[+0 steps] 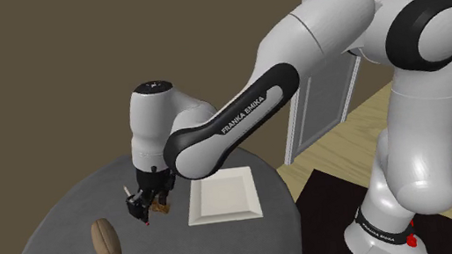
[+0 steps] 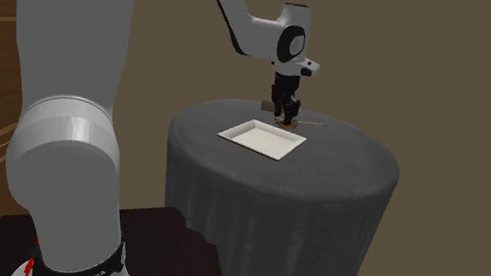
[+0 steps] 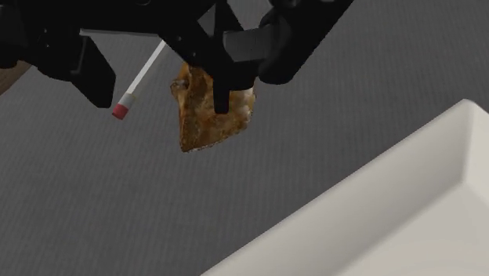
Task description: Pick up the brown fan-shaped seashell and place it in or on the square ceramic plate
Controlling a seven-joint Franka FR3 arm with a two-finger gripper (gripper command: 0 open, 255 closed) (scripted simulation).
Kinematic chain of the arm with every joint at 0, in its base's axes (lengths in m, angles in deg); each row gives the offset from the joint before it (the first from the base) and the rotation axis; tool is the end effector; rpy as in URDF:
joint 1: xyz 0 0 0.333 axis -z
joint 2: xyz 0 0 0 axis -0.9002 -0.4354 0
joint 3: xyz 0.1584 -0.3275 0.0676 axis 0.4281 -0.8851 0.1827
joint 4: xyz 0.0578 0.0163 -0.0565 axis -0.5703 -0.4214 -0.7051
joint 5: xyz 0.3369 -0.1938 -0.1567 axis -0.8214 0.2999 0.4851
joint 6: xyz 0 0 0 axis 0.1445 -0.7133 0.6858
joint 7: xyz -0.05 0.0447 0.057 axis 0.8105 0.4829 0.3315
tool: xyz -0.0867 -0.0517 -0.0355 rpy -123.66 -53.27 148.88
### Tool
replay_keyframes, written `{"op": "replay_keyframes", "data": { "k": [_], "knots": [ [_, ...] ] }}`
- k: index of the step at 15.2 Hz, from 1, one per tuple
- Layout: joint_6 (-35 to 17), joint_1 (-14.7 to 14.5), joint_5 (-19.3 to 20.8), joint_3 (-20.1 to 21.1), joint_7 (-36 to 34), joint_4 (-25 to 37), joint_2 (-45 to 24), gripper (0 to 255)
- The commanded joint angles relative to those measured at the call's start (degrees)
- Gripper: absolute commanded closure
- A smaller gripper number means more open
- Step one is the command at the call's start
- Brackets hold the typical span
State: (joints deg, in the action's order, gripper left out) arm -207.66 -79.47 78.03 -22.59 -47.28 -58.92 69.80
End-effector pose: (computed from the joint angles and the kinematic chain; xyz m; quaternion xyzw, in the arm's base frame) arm 0.4985 0.3843 0.4265 -0.9914 -0.0660 -0.0854 0.0740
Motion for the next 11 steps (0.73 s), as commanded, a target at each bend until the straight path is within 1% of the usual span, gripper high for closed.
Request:
{"op": "replay_keyframes", "data": {
  "k": [1,9,10,11],
  "knots": [
    [0.0,0.0,0.0,0.0,0.0,0.0,0.0,255],
    [-0.5,0.05,-0.07,0.02,0.04,-0.2,0.42,255],
    [-0.5,0.04,-0.07,0.01,0.04,-0.2,0.42,0],
    [10.05,-1.88,6.02,-0.65,-3.3,8.01,-3.12,0]
  ]
}}
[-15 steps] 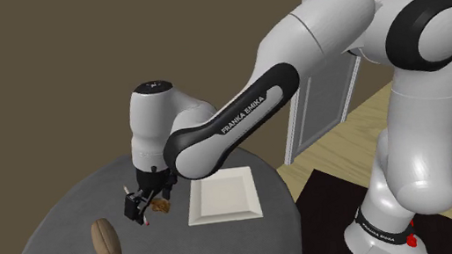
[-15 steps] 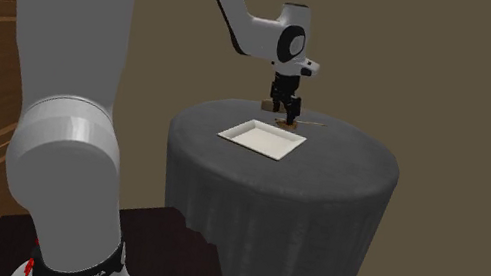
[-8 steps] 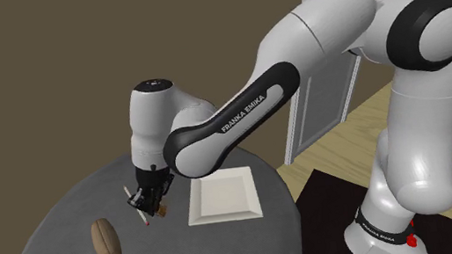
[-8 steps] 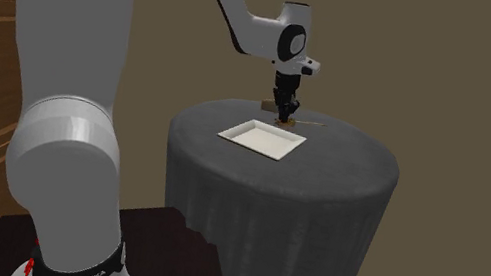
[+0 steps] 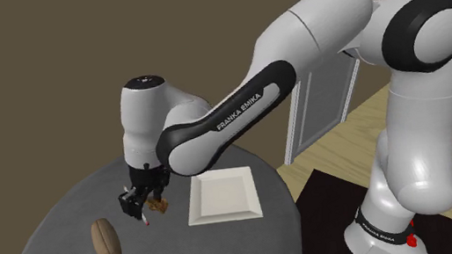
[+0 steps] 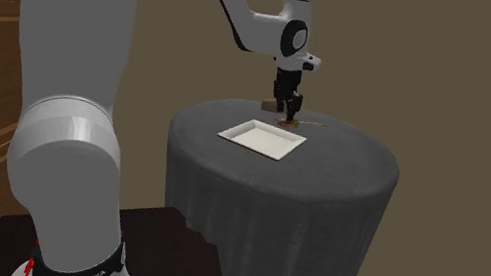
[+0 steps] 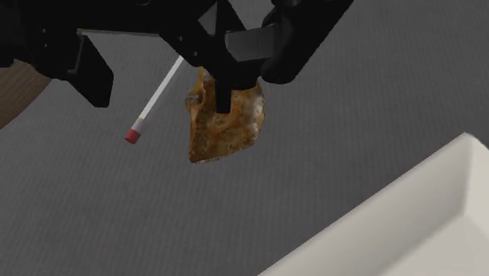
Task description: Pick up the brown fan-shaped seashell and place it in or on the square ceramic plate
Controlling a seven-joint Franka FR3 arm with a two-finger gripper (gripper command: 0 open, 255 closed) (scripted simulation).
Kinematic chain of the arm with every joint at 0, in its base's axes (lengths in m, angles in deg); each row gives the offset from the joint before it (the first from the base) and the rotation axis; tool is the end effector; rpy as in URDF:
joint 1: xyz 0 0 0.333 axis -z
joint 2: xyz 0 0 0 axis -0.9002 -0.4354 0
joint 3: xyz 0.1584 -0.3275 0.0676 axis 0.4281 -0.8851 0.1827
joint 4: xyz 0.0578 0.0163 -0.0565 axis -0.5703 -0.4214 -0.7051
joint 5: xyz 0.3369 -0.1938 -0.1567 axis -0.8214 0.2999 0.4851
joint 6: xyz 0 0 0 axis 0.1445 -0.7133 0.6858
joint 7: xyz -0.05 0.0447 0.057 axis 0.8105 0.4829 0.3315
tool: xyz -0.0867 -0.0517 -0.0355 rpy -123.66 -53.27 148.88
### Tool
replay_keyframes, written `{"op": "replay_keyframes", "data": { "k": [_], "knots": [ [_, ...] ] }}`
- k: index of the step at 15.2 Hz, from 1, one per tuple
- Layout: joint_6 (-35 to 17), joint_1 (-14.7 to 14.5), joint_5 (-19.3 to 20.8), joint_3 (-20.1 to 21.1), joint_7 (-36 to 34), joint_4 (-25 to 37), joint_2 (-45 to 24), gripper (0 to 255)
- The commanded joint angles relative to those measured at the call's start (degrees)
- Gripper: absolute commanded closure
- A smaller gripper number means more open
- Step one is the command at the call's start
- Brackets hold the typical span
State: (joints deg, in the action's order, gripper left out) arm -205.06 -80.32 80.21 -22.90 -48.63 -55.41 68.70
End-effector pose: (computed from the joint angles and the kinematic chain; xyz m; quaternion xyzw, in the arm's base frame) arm 0.5073 0.3949 0.4402 -0.9913 -0.0692 -0.0908 0.0650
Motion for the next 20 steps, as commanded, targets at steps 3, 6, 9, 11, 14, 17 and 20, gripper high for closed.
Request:
{"op": "replay_keyframes", "data": {
  "k": [3,6,9,11,14,17,20],
  "knots": [
    [40.58,-10.35,17.31,-2.61,-4.39,36.16,-18.98,0],
    [38.16,-10.37,17.03,-3.54,-4.46,33.63,-18.69,0],
    [35.91,-9.87,17.2,-3.71,-4.73,31.35,-18.65,0],
    [34.76,-9.63,17.3,-3.79,-4.87,30.21,-18.68,0],
    [34.76,-9.63,17.31,-3.8,-4.87,30.23,-18.69,0],
    [34.76,-9.63,17.31,-3.8,-4.87,30.23,-18.69,0],
    [34.77,-9.63,17.31,-3.8,-4.87,30.22,-18.68,255]
  ]
}}
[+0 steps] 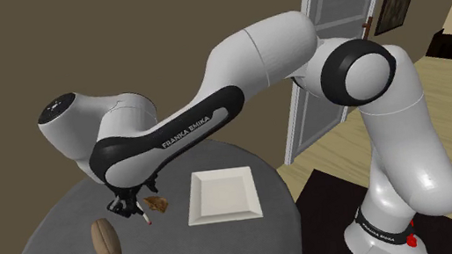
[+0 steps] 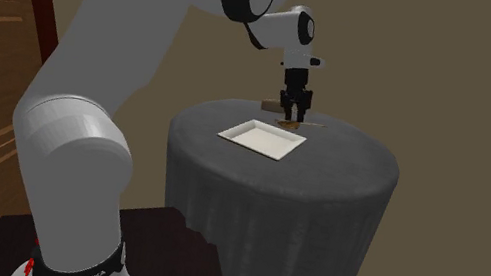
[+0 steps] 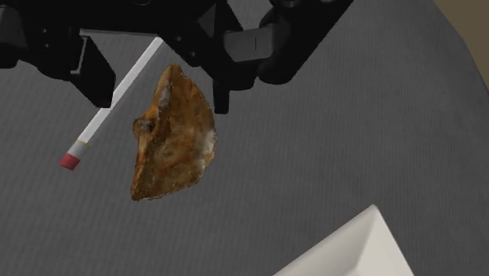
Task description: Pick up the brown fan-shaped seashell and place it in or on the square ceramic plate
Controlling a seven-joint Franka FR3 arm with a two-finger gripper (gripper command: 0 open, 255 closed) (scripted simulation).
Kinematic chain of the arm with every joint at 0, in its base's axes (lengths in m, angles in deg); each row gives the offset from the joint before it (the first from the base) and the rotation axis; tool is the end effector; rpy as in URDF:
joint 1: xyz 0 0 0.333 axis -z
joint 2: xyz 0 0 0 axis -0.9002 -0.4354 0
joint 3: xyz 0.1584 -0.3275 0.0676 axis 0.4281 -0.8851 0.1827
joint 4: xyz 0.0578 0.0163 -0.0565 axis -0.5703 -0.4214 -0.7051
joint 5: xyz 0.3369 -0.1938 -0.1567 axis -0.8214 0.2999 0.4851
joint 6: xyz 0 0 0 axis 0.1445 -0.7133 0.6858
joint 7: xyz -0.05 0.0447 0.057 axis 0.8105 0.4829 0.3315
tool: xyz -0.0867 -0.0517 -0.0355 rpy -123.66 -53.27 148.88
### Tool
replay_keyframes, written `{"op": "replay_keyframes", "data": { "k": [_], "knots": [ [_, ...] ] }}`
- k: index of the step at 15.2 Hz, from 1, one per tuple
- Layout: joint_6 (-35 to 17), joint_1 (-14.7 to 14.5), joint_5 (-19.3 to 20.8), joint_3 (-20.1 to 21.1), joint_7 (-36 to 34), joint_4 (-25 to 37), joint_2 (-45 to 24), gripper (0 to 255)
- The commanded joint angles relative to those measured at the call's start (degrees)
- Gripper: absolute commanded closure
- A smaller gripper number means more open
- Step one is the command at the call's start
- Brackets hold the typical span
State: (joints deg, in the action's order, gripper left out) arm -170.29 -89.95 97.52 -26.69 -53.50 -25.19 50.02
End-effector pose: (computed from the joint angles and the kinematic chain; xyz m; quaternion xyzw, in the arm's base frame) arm 0.5715 0.4573 0.4267 0.9859 0.0960 0.0113 0.1365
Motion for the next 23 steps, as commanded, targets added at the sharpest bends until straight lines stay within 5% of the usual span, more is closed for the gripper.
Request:
{"op": "replay_keyframes", "data": {
  "k": [1,9,23],
  "knots": [
    [0.0,0.0,0.0,0.0,0.0,0.0,-0.01,255],
    [0.0,0.01,0.01,0.0,0.0,0.0,-0.01,255],
    [9.5,-0.79,-0.92,0.4,2.6,8.5,1.47,255]
  ]
}}
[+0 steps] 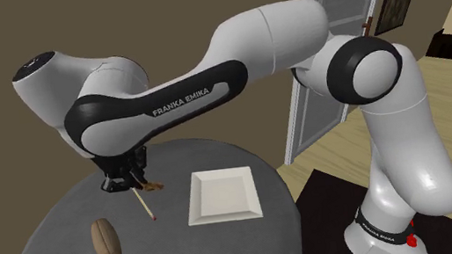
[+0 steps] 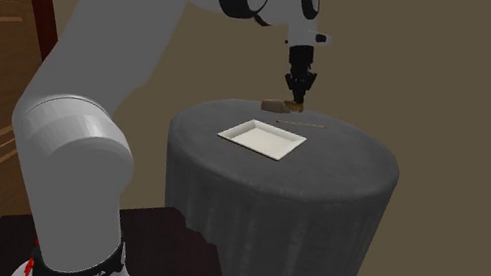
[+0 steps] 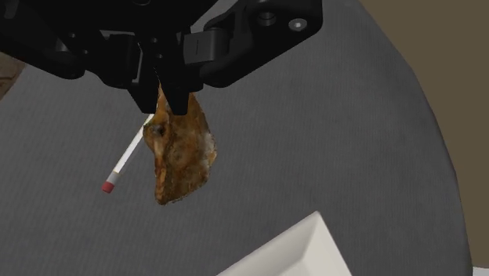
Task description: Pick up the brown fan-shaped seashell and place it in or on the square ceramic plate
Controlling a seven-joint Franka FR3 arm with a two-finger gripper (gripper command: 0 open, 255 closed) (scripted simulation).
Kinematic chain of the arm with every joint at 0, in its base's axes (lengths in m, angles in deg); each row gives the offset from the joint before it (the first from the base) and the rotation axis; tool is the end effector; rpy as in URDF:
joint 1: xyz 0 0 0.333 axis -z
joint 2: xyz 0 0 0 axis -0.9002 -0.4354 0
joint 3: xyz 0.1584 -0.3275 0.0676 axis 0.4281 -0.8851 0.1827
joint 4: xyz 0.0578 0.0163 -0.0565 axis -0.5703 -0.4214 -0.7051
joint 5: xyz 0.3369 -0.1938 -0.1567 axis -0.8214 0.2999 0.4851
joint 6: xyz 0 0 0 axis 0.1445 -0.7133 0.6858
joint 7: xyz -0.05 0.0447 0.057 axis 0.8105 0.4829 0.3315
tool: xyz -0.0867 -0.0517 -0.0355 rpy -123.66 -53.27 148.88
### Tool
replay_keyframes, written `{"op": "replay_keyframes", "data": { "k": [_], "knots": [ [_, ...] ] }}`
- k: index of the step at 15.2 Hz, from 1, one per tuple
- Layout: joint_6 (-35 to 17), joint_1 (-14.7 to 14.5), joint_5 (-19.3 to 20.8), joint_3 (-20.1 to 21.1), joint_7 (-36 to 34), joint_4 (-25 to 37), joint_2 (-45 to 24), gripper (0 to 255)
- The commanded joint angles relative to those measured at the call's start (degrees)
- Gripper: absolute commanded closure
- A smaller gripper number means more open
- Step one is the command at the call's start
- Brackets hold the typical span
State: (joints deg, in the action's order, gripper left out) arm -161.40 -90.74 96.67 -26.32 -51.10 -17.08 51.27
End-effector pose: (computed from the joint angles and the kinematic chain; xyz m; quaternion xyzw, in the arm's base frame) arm 0.5720 0.4587 0.5003 0.9859 0.0958 0.0116 0.1364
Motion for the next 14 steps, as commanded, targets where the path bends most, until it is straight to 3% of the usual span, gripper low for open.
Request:
{"op": "replay_keyframes", "data": {
  "k": [1,4,8,14],
  "knots": [
    [1.34,-0.09,-0.09,0.03,0.38,1.17,0.22,255],
    [3.41,-0.4,-0.11,0.05,0.89,3.42,0.12,255],
    [-2.27,3.55,-3.17,0.82,1.34,-13.29,11.84,255],
    [-7.61,6.91,-7.82,0.33,4.4,-32.26,27.31,255]
  ]
}}
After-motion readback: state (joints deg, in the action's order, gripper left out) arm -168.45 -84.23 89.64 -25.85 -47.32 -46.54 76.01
